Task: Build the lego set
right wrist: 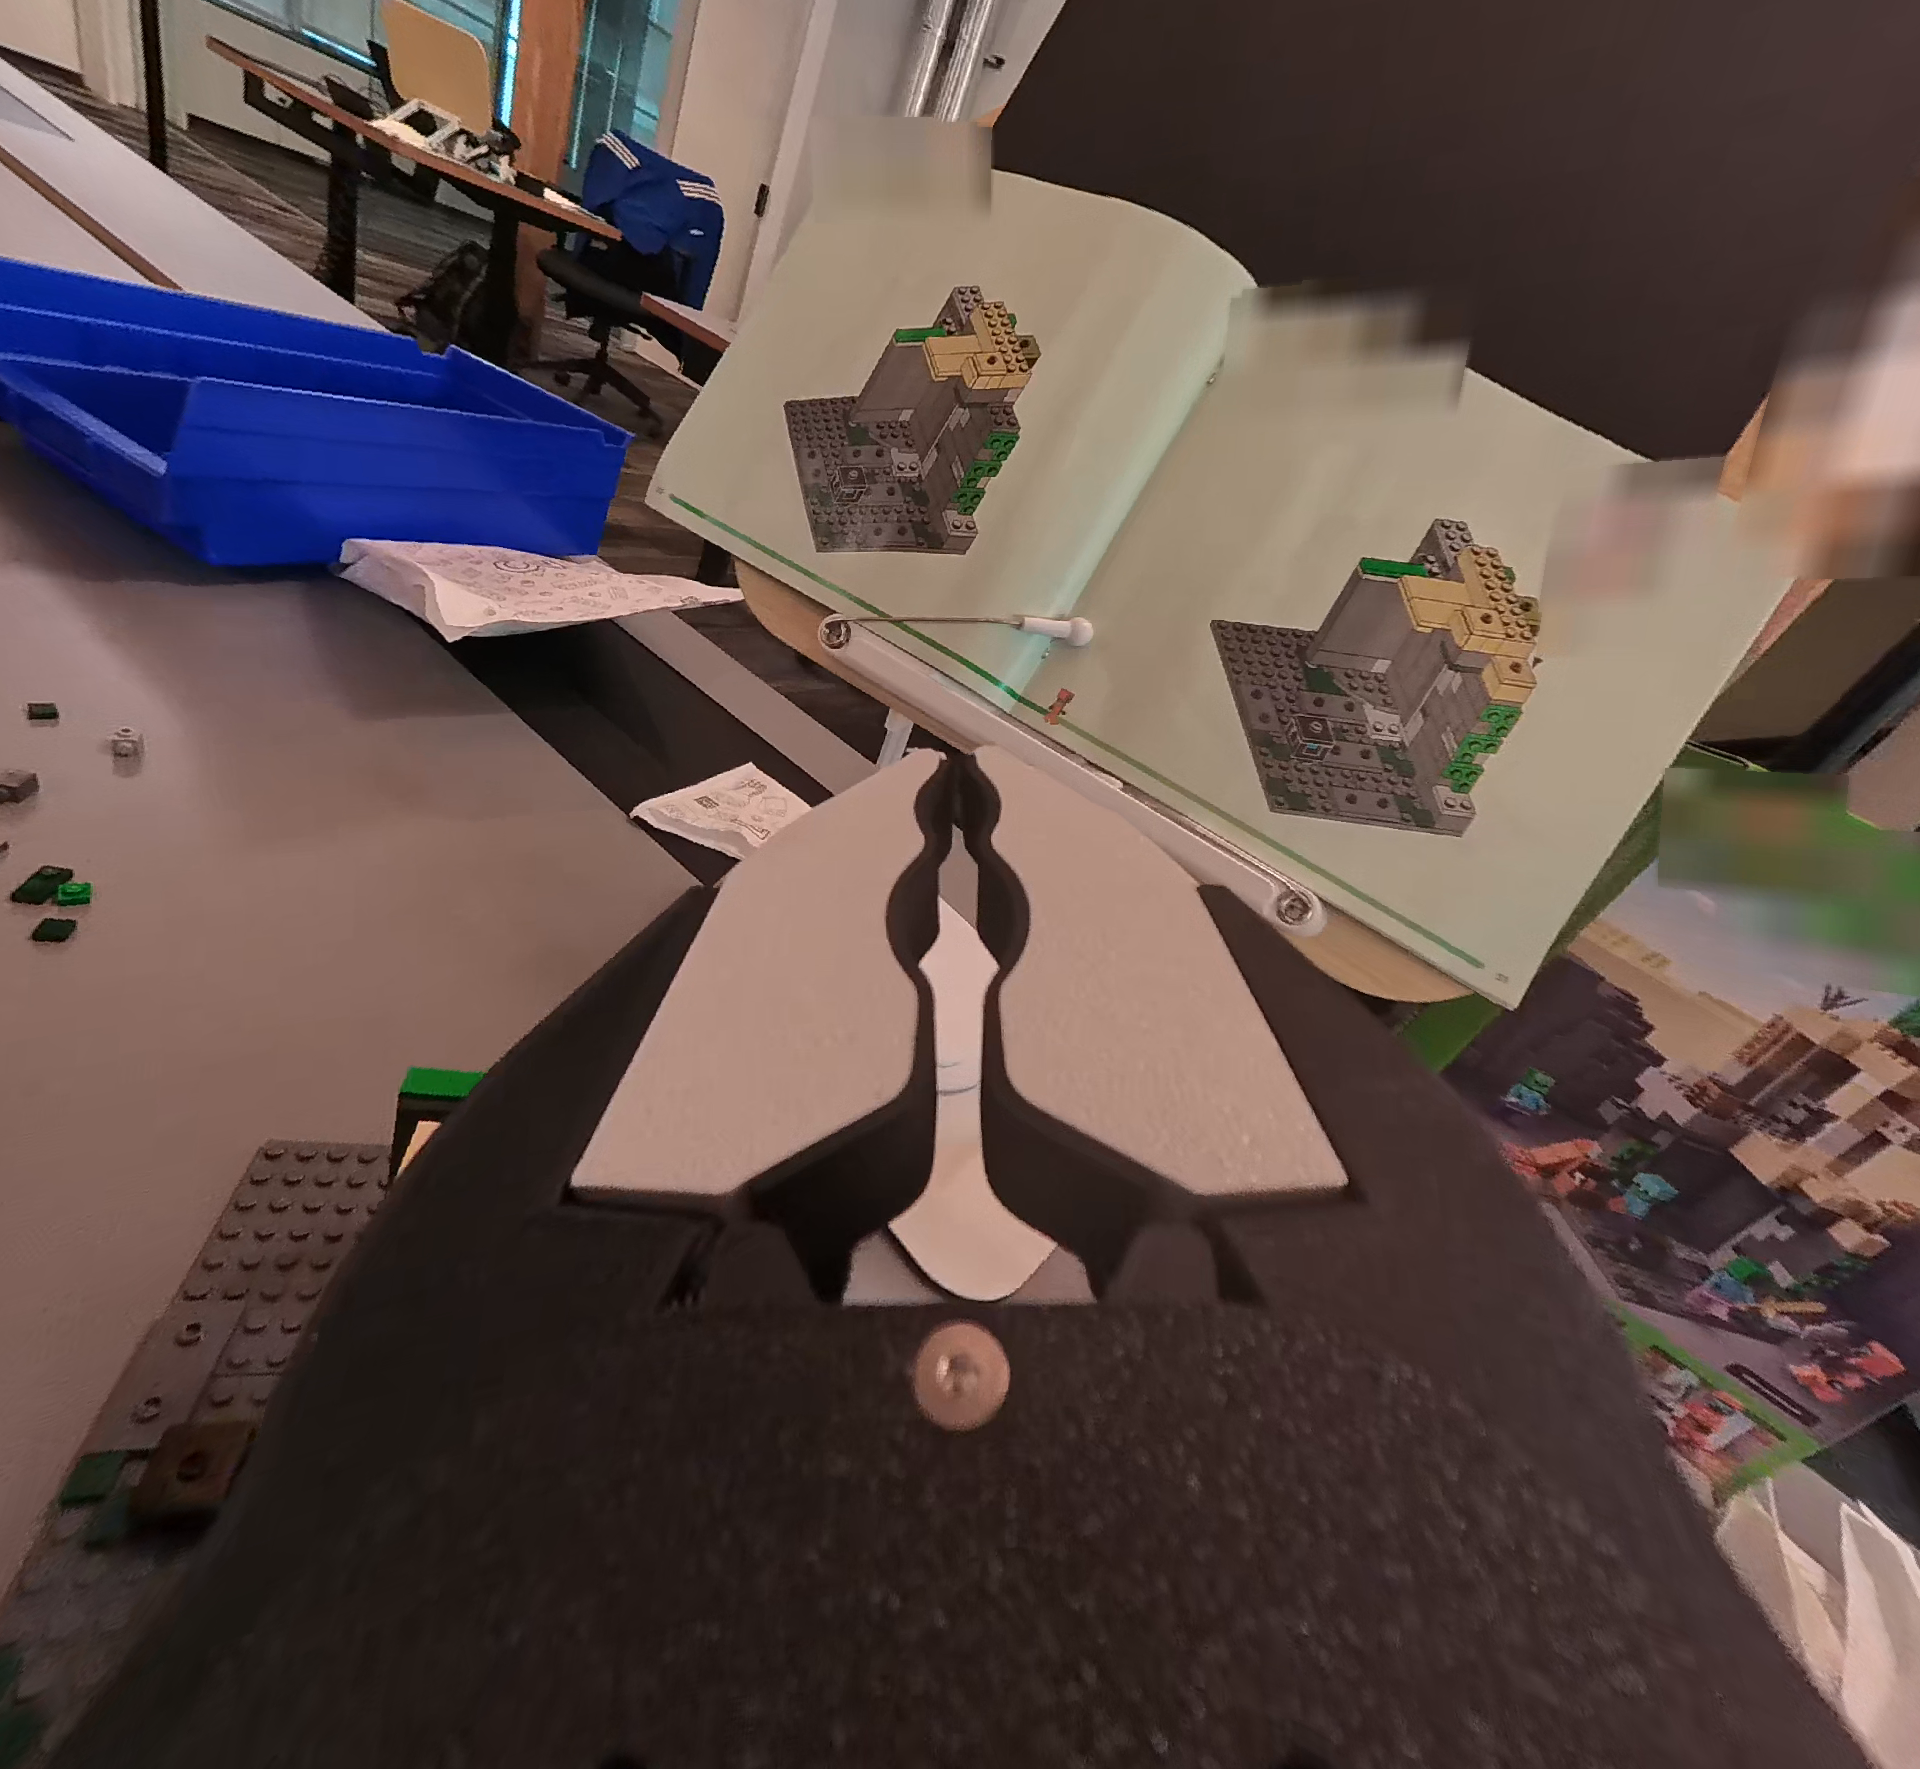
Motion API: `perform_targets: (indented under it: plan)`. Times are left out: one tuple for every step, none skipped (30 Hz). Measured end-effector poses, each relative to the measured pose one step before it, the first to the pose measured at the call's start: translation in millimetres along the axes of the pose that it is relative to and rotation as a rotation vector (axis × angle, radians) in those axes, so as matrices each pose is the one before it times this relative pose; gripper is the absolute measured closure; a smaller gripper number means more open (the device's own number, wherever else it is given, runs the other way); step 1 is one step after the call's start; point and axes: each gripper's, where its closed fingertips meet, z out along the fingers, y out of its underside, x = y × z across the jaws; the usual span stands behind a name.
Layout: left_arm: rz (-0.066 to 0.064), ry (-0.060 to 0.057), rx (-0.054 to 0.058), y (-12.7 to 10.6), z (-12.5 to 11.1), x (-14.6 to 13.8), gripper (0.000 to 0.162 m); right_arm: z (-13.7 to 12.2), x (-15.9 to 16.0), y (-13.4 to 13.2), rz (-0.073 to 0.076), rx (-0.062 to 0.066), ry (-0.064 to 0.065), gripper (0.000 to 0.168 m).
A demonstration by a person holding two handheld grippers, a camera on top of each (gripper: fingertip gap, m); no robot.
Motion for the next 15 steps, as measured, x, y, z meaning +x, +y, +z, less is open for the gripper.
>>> perform_targets:
  plan:
    - [0.0022,-0.0320,0.0137,-1.48,-3.27,-2.56,0.150,-0.13,0.02,-0.05,0.0010,-0.0001,0.0000,0.168]
    - [-0.0022,-0.0290,0.0129,-1.45,-2.30,-2.38,0.150,-0.05,-0.36,0.04,-0.0015,-0.0008,-0.0003,0.168]
    - [-0.0045,-0.0305,0.0140,-1.62,-1.68,-2.78,0.149,-0.15,-0.56,-0.19,-0.0031,-0.0008,-0.0007,0.168]
    - [-0.0036,-0.0299,0.0163,-1.98,-1.51,-2.70,0.149,-0.15,-0.57,-0.37,-0.0039,0.0002,-0.0003,0.168]
    - [-0.0035,-0.0304,0.0189,-2.32,-1.55,-2.73,0.149,-0.37,-0.41,-0.73,-0.0041,0.0015,0.0001,0.168]
    - [-0.0007,-0.0345,0.0215,-2.89,-2.05,-3.41,0.149,-0.24,-0.19,-0.62,-0.0034,0.0014,0.0004,0.168]
    - [-0.0022,-0.0287,0.0197,-2.94,-2.25,-2.62,0.150,-0.29,0.06,-0.37,-0.0023,0.0004,0.0007,0.168]
    - [-0.0051,-0.0398,0.0219,-3.31,-2.92,-4.35,0.150,-0.12,0.28,-0.07,-0.0006,0.0000,0.0010,0.168]
    - [-0.0066,-0.0368,0.0230,-3.65,-3.64,-4.31,0.150,-0.18,0.56,0.16,0.0012,-0.0002,0.0006,0.168]
    - [-0.0104,-0.0434,0.0233,-4.00,-4.36,-5.61,0.150,-0.14,0.55,0.28,0.0024,-0.0007,0.0003,0.168]
    - [-0.0082,-0.0420,0.0261,-4.71,-5.30,-5.82,0.150,-0.06,0.60,0.39,0.0023,-0.0008,0.0008,0.168]
    - [-0.0095,-0.0390,0.0293,-5.87,-6.00,-5.65,0.150,-0.01,0.54,0.31,0.0019,-0.0005,0.0007,0.168]
    - [-0.0096,-0.0379,0.0318,-7.09,-6.43,-5.59,0.150,0.05,0.25,0.24,0.0019,-0.0005,-0.0001,0.168]
    - [-0.0084,-0.0327,0.0335,-8.26,-6.51,-4.96,0.150,0.02,-0.03,0.13,0.0017,-0.0004,-0.0008,0.168]
    - [-0.0061,-0.0266,0.0322,-8.94,-6.09,-3.98,0.150,0.06,-0.38,0.01,0.0004,0.0001,-0.0010,0.168]
